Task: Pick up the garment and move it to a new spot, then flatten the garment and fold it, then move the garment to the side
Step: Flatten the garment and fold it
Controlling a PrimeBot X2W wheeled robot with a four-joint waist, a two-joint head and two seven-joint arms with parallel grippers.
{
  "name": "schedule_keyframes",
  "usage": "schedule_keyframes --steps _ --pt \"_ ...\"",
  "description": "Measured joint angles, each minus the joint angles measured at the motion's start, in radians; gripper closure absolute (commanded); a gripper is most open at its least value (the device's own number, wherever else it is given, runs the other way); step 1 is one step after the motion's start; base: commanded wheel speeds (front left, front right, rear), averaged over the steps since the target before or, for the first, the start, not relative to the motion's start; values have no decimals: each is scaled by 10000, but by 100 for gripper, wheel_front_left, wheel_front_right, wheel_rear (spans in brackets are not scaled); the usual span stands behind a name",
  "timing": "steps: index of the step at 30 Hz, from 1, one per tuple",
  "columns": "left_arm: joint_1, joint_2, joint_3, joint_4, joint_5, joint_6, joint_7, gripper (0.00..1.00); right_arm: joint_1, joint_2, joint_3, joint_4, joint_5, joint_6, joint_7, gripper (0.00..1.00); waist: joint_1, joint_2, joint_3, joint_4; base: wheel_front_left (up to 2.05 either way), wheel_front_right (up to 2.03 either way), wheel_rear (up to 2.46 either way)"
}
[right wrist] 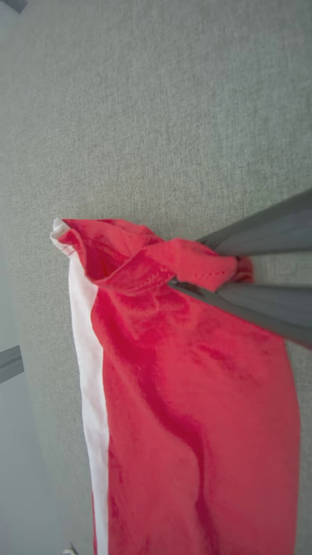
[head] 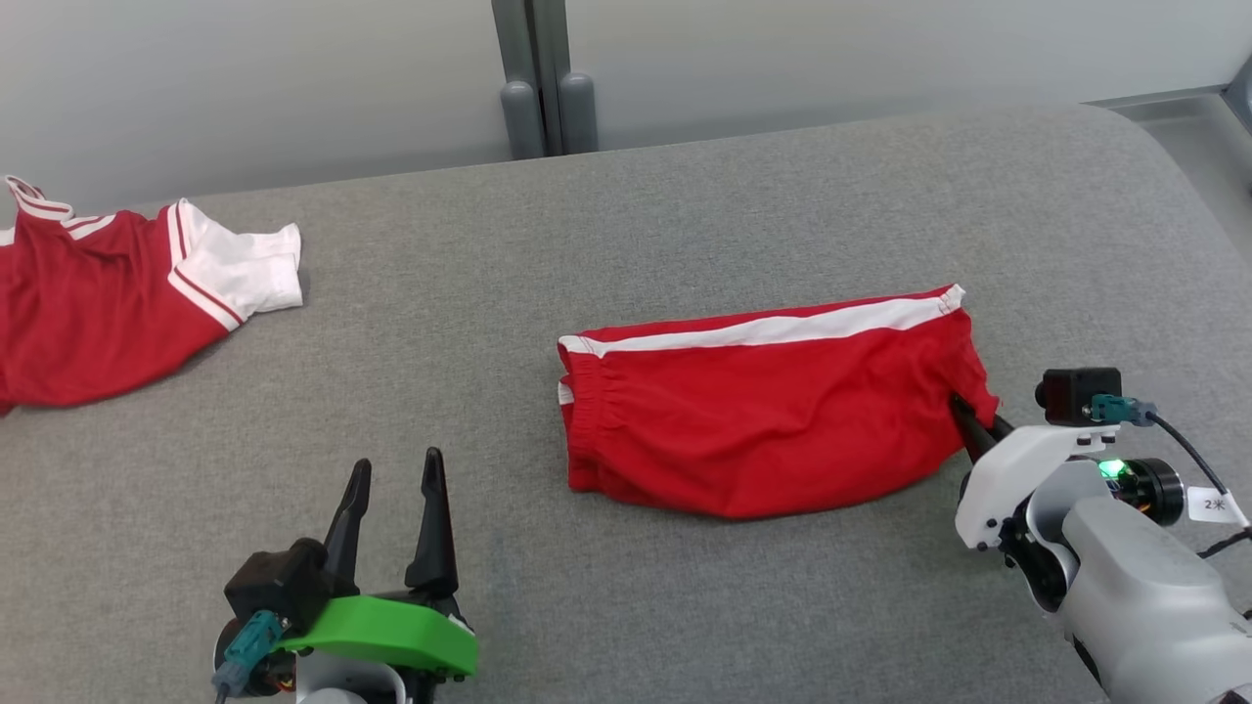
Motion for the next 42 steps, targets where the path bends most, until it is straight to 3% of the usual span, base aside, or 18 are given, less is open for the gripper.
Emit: schedule_keyframes --steps 9,16,26,37,38,39,40,42 --pt "-39 -38 -77 38 -21 -12 0 0 -1262 1101 428 -602 -773 0 182 100 0 0 28 357 0 0 0" --pt "-170 -56 -117 48 -92 -15 -2 0 -1598 1839 1593 -1645 -1053 0 863 100 0 0 63 748 0 0 0" --pt "-207 -61 -21 19 -125 -15 -2 0 -1380 1983 2732 -2161 -1060 0 1350 100 0 0 236 1190 0 0 0" --pt "-205 -65 2 -88 -190 10 0 0 -956 2000 3494 -2617 -1085 0 1553 100 0 0 236 989 0 0 0" --pt "-205 -65 -13 -79 -190 10 -2 0 -920 2000 3549 -2654 -1085 0 1563 82 0 0 239 949 0 0 0" --pt "-205 -65 -36 -63 -190 10 0 0 -897 2000 3597 -2685 -1091 0 1561 57 0 0 243 913 0 0 0" --pt "-205 -67 -56 -54 -190 10 0 0 -872 2002 3647 -2713 -1126 0 1559 0 0 0 248 880 0 0 0" --pt "-205 -67 -96 -36 -190 10 0 0 -822 2002 3691 -2771 -1133 0 1471 0 0 0 259 829 0 0 0"
